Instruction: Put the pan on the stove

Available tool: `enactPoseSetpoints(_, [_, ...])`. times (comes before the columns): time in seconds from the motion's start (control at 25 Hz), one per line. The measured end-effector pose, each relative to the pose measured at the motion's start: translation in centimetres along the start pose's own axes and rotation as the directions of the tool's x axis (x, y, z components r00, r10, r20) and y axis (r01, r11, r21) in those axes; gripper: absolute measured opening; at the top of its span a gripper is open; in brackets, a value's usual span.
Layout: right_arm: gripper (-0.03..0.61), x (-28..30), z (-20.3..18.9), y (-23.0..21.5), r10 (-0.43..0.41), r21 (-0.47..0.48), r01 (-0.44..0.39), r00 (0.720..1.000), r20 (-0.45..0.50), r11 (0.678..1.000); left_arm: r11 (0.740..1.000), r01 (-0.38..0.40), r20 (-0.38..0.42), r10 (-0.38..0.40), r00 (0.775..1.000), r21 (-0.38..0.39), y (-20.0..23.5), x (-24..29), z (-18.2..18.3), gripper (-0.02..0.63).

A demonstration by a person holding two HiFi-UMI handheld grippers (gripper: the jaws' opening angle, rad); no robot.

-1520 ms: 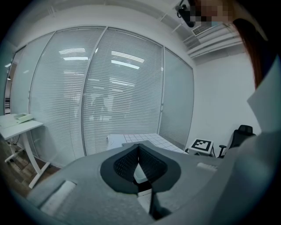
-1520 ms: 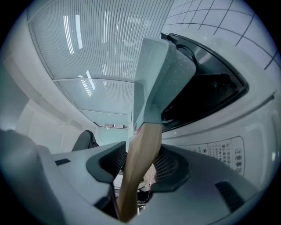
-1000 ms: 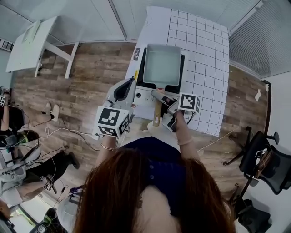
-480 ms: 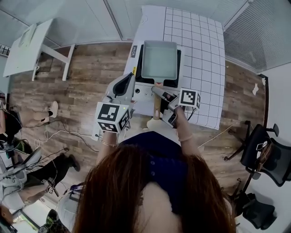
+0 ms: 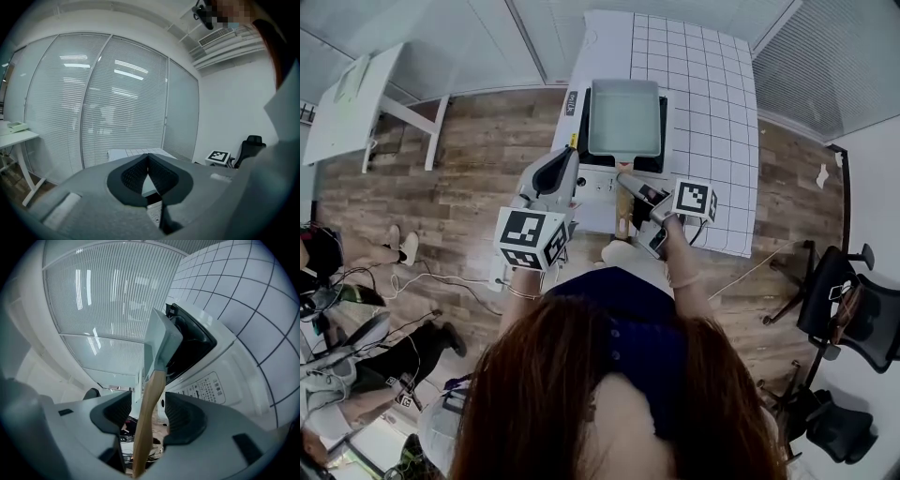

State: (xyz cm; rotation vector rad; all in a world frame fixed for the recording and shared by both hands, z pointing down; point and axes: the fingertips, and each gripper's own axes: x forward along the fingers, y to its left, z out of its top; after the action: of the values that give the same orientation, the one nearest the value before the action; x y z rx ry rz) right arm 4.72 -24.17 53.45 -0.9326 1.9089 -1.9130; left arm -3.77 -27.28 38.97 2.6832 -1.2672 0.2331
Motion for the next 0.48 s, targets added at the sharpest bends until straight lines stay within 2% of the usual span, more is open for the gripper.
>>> enactPoseSetpoints(0.32, [0.213,-1.1,-0.3,-0.1,-0.017,-0.023,0.018,0.999,0.042,1.000,1.000,0.018,0.005,-0.019,1.000,0.006,-0.7,-0.7,0.0,0.009])
enactPoseSetpoints(0.48, [0.202,-1.9,-0.3,0.2,-0.044,-0.074,0.049,0.997,0.068,0.996,1.000,0.024,0.004,-0.024,1.000,0.008,-0.9,-1.2,-0.1,0.009])
